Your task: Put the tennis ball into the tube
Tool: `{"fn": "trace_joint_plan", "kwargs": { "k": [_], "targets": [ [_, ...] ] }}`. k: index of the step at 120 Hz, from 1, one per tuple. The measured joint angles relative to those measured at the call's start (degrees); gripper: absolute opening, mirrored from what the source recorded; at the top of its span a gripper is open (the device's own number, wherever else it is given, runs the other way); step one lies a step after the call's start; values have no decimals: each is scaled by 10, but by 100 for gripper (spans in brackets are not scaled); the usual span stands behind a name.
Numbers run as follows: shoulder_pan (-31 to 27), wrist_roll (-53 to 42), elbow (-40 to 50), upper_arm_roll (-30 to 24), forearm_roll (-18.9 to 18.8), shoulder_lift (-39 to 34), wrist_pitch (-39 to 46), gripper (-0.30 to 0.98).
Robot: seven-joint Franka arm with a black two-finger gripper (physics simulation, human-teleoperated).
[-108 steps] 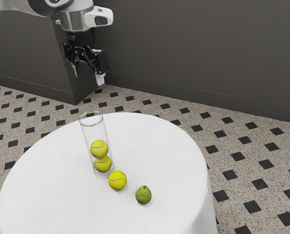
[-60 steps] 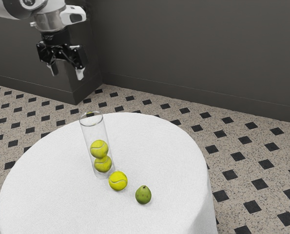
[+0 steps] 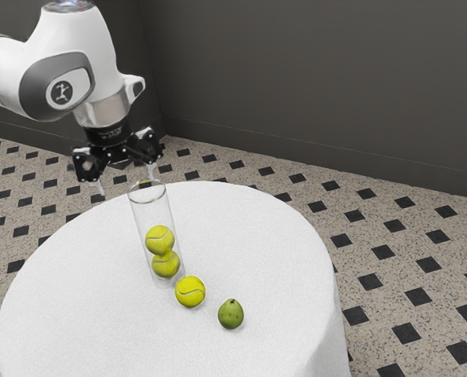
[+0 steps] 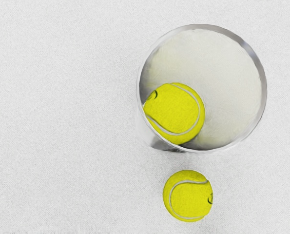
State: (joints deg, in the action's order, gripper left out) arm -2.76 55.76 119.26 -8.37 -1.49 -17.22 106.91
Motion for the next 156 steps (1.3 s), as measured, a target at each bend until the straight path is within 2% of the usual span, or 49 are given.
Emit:
{"fn": "trace_joint_plan", "kwargs": {
  "k": [42, 76, 100, 112, 122, 136, 147, 156],
  "targets": [
    [-21, 209, 117, -97, 29, -20, 109, 69],
    [-27, 322, 150, -122, 26, 71, 195, 69],
    [-31, 381, 142, -124, -3, 130, 233, 69],
    [-29, 404, 123, -124, -43, 164, 243, 69],
    [-27, 424, 106, -124, -92, 198, 248, 69],
    [-18, 459, 102, -123, -161, 209, 242, 69],
    [3, 497, 103, -123, -230, 220, 235, 69],
    [22, 528, 105, -123, -264, 232, 230, 69]
  ]
}}
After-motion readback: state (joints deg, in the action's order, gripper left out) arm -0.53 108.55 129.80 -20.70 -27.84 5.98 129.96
